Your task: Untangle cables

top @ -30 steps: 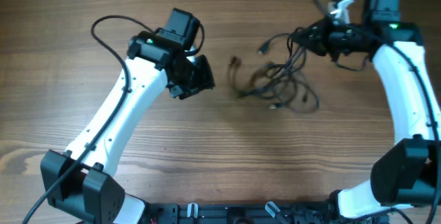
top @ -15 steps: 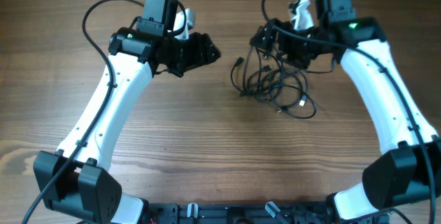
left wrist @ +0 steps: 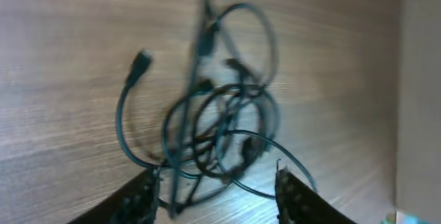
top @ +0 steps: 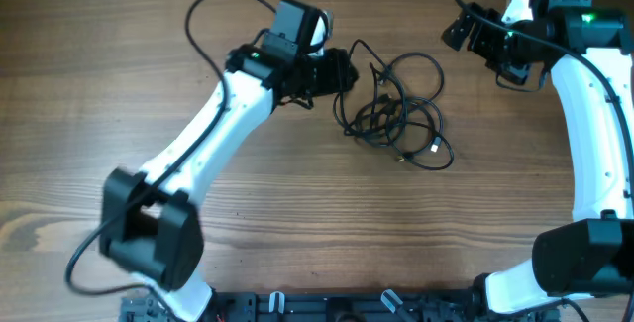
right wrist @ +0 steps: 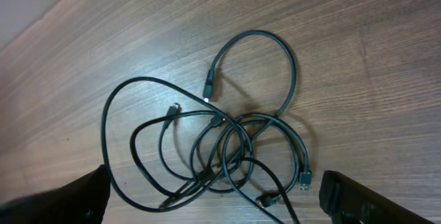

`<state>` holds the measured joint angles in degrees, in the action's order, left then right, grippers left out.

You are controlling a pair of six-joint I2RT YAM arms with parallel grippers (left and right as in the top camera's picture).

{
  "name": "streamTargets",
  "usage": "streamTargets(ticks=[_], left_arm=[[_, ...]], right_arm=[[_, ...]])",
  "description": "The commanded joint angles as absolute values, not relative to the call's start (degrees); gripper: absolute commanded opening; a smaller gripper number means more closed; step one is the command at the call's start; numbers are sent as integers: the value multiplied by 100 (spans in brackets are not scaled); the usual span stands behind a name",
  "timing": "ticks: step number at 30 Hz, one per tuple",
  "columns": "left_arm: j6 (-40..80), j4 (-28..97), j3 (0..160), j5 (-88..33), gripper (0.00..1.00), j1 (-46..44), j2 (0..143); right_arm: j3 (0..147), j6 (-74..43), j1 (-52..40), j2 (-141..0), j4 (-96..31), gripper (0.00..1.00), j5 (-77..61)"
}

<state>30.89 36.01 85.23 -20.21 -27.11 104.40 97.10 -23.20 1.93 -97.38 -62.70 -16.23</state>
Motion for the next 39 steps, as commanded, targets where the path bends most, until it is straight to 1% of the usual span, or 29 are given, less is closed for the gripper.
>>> streamTargets(ticks=[1, 7, 11, 12, 14, 15, 20, 23, 26, 30, 34, 36, 39], left_arm=[[3378, 3570, 8508, -1859, 46, -2735, 10855], [3374, 3406, 8508, -1855, 38, -2818, 11104], [3374, 3201, 8508, -1855, 30, -2818, 11295], [3374, 3168, 8508, -1852, 26, -2814, 11345], [3345, 3144, 8508, -1852, 7, -2805, 11365], [3271, 3105, 8508, -1850, 4, -2799, 11351], [2849, 3424, 8788, -1835, 4, -2637, 10779], [2786, 3721, 9122, -1857, 4, -2578, 9939], [2740, 3688, 9126, -1859, 4, -2705, 9223], [2742, 3673, 9126, -1861, 4, -2945, 8750], [2794, 3267, 9129, -2193, 4, -3015, 8462], [3017, 2956, 9155, -2248, 4, -3011, 8368], [3050, 2622, 9327, -2248, 4, -3011, 8246]], right_arm=[[9655, -2147, 174, -9769, -6305, 100, -1483], [9522, -2141, 174, -9776, -6307, 100, -1487], [9461, -2143, 172, -9782, -6305, 100, -1509], [9435, -2139, 172, -9784, -6289, 100, -1588], [9413, -2139, 169, -9804, -6259, 100, -1758], [9413, -2112, 169, -9804, -6243, 100, -1859], [9413, -2095, 167, -9804, -6132, 100, -2246], [9413, -2099, 67, -9804, -6040, 100, -2272], [9413, -2097, -97, -9804, -5800, 100, -2587], [9413, -2102, -279, -9804, -5607, 100, -2825], [9413, -2095, -370, -9804, -5454, 99, -3529], [9413, -2088, -399, -9804, -5422, 99, -3614], [9413, -1739, -412, -9804, -5428, 99, -3883]])
